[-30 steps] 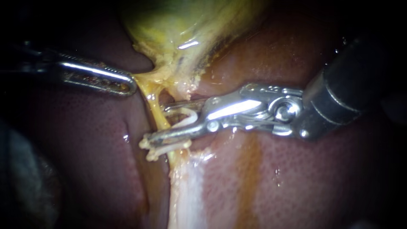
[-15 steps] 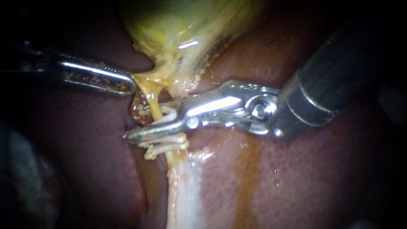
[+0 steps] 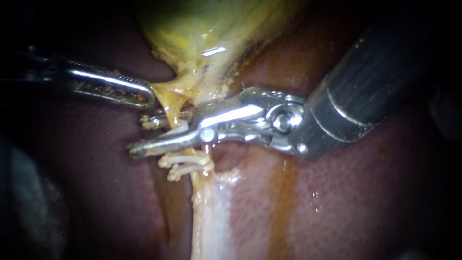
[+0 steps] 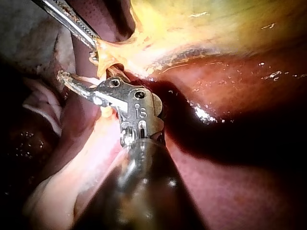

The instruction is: Clipping third clip left tube

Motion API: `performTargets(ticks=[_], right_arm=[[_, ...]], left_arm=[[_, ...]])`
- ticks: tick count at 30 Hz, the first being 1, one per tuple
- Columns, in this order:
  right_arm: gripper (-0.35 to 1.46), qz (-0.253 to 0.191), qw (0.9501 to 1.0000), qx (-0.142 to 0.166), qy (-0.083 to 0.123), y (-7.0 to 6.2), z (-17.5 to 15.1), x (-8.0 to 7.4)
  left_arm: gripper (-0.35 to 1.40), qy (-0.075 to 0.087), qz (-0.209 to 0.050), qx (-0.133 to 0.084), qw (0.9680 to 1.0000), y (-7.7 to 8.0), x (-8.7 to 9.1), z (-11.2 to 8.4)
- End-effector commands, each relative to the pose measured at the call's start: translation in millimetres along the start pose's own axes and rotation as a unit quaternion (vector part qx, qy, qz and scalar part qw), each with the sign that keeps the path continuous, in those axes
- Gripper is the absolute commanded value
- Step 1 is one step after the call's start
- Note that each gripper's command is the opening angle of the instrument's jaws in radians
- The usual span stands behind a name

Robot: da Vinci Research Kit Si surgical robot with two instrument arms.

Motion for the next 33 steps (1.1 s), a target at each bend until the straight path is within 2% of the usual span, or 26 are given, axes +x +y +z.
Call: performTargets(ticks=[1, 6, 10, 21, 33], right_arm=[[0.46, 0.0, 1.0, 0.004, 0.001, -0.3, -0.1, 0.3], [0.45, 0.002, 0.9994, 0.031, 0.013, -2.0, -0.2, 1.8], [0.44, 0.005, 0.9991, 0.037, 0.02, -2.7, -0.3, 2.6], [0.35, 0.014, 0.999, 0.038, 0.019, -2.5, -0.8, 2.6], [-0.01, 0.023, 0.9988, 0.039, 0.018, -2.5, -1.4, 2.4]], left_arm=[[-0.35, 0.0, 0.0, 0.0, 1.0, 0.0, 0.0, 0.0], [-0.35, 0.0, 0.0, 0.0, 1.0, 0.0, 0.0, 0.0], [-0.35, 0.0, 0.0, 0.0, 1.0, 0.0, 0.0, 0.0], [-0.35, 0.0, 0.0, 0.0, 1.0, 0.0, -0.1, 0.0], [-0.35, 0.0, 0.0, 0.0, 1.0, -0.1, -0.1, 0.1]])
